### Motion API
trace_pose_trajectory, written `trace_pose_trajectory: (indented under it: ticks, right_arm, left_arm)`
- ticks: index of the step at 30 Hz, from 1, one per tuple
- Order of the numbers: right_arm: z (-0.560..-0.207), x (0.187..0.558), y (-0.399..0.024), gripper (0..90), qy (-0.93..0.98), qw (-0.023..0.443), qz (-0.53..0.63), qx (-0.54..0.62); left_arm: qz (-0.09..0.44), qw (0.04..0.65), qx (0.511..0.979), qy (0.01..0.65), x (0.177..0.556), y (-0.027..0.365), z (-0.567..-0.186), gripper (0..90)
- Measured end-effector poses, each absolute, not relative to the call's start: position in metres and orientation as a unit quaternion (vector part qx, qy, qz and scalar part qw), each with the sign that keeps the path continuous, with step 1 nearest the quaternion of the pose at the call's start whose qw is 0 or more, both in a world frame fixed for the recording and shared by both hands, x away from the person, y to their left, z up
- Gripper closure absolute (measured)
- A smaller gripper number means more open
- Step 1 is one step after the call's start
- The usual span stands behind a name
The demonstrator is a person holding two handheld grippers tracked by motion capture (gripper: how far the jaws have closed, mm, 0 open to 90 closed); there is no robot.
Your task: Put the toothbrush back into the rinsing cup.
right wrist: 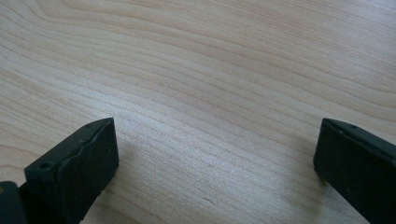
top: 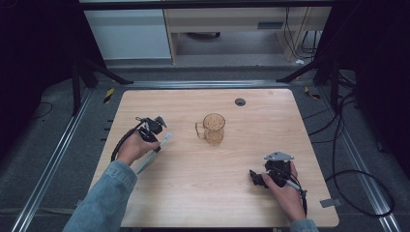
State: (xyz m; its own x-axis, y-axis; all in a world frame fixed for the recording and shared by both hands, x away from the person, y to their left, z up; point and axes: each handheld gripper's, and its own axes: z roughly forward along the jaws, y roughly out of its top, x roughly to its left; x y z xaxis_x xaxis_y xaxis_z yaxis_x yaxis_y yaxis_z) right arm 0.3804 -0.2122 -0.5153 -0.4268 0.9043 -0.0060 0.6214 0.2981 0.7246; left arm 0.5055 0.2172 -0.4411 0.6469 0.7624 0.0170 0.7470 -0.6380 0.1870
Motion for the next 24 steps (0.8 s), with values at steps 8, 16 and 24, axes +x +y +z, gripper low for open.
trace_pose_trajectory:
  ticks: [8, 16, 24]
  right_arm:
    - [-0.515, 0.380, -0.212, 0.3, 0.777, 0.213, 0.332, 0.491]
    - [-0.515, 0.380, -0.213, 0.4, 0.780, 0.211, 0.333, 0.485]
    - [-0.515, 0.380, -0.214, 0.4, 0.782, 0.208, 0.335, 0.482]
  left_arm:
    - [0.060, 0.097, 0.900, 0.420, 0.505, 0.221, -0.430, 78.7]
    - [0.066, 0.124, 0.902, 0.408, 0.502, 0.213, -0.411, 78.7]
    - [0.084, 0.152, 0.899, 0.401, 0.499, 0.210, -0.400, 78.7]
